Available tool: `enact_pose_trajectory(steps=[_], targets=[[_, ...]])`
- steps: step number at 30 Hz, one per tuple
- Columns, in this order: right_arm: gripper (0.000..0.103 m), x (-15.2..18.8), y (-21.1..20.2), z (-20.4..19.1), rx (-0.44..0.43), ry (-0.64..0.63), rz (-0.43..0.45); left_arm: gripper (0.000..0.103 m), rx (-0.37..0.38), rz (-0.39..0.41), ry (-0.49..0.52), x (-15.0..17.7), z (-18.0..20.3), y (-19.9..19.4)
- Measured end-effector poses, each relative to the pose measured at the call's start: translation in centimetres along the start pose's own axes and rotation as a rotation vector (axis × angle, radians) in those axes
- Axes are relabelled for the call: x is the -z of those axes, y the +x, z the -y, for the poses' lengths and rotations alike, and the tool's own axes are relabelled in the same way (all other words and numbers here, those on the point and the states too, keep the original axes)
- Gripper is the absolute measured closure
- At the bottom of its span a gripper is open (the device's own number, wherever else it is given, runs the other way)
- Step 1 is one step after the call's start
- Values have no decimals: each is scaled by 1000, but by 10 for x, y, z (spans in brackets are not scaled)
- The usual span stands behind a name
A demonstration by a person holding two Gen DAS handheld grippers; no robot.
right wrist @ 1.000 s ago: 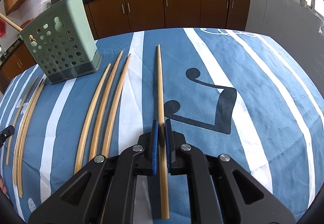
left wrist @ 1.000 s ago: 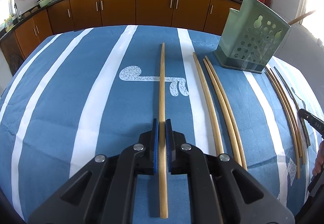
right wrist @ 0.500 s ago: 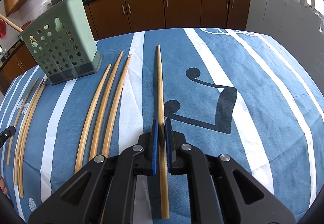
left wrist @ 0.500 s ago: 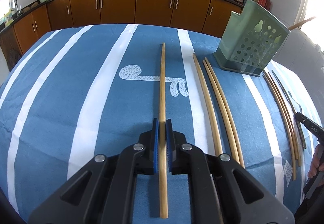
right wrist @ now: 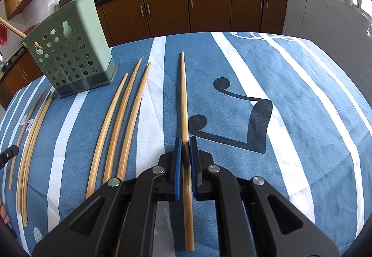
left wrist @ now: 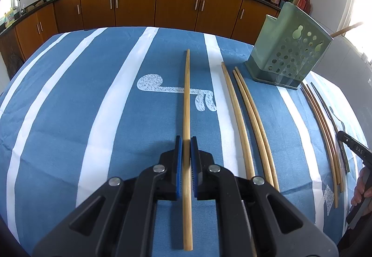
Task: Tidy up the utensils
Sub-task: 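Lift both chopsticks and carry them toward the green holder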
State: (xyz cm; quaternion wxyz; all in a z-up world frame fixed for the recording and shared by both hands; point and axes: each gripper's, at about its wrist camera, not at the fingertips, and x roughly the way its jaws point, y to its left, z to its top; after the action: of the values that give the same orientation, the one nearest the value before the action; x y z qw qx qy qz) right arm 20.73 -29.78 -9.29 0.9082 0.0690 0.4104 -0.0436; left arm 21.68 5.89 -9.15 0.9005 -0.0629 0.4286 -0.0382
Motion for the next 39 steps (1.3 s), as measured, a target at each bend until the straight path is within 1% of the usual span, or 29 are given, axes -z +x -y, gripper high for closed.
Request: enact_pose_trajectory(steps=[9,17,22,24,32,35,39], targets=[[94,2,-2,0,4,-2,0,93,-7,-1,12,1,1,-1],[94,21,-15,2,-18,-14,-5,93,-19,-6,46,20,2,-16],[96,21,-17,1,-4,-28,-5,95,-43,-16,76,24,5,-22],[96,18,-26,4,-10,-19,23,95,-43,-12,72,21,3,-27],[96,-5,-78,14,-31,16,190,95,-26,164,65,-11,4,-87],[96,-16,-95,15,-42,26,252,95,-16,242,47,-25,5,-112],[96,-29,-116,14,-57,25,321,95,5,317,18,-41,5,-135]])
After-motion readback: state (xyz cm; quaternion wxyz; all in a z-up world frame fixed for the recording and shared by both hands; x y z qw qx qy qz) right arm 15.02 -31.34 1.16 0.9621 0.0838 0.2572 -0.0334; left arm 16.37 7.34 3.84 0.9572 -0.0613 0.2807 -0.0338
